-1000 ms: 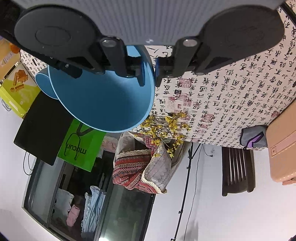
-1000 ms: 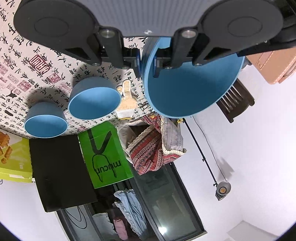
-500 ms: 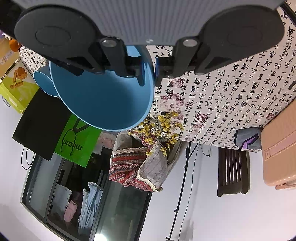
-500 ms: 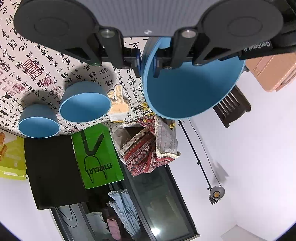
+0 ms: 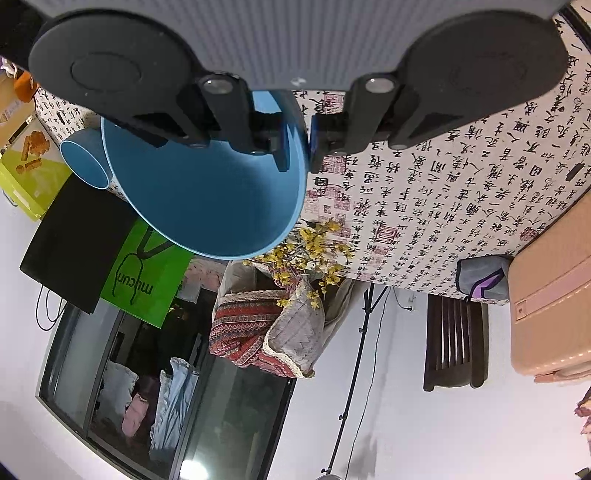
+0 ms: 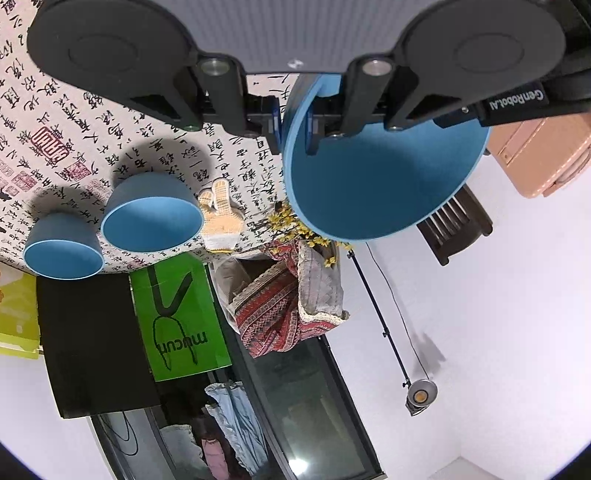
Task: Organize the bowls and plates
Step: 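Carry the held blue bowl across the table toward the cream plate stack, then lower the blue bowl onto the table and open both grippers, then withdraw both open grippers from the placed blue bowl, then move both open grippers to the two remaining blue bowls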
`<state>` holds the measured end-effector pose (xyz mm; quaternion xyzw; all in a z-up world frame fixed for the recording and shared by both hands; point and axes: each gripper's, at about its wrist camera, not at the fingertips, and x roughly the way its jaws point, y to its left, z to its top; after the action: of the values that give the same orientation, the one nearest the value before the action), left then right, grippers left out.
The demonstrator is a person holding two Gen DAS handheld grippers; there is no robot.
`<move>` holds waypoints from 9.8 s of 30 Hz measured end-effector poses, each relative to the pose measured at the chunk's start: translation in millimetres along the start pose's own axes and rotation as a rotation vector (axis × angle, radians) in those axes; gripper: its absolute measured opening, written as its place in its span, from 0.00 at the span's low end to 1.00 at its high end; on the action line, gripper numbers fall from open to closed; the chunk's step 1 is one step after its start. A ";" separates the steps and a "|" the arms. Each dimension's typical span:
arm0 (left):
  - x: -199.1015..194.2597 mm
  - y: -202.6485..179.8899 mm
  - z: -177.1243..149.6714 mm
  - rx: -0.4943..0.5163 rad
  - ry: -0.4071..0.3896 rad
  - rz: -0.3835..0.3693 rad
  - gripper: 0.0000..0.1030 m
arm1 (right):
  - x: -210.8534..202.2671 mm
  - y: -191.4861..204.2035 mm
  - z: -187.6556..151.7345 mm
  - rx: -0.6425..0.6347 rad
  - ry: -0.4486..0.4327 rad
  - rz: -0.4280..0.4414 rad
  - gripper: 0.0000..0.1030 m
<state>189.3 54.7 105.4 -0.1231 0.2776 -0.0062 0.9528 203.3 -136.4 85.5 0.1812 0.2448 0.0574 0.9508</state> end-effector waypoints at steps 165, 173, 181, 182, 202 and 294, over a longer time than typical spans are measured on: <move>-93.7 162.5 -84.2 0.019 -0.220 0.094 1.00 | -11.6 73.6 -112.6 -0.208 0.057 0.234 1.00; -102.1 147.1 -104.5 0.041 -0.261 0.103 1.00 | -40.2 50.6 -109.8 -0.257 -0.025 0.215 1.00; -111.2 132.3 -124.9 0.088 -0.300 0.143 1.00 | -54.2 24.2 -115.1 -0.280 -0.035 0.189 1.00; -112.1 130.3 -127.1 0.094 -0.303 0.145 1.00 | -55.8 21.1 -116.3 -0.284 -0.035 0.188 1.00; -109.4 107.2 -153.7 0.170 -0.269 0.186 1.00 | -74.0 -23.5 -122.4 -0.282 -0.048 0.156 1.00; 146.5 -140.0 85.8 0.105 -0.012 -0.133 1.00 | 52.9 -148.3 130.9 0.135 -0.217 -0.232 1.00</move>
<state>366.6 -73.0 131.5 -0.0911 0.2624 -0.0835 0.9570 316.1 -304.9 113.3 0.2202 0.1636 -0.0893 0.9575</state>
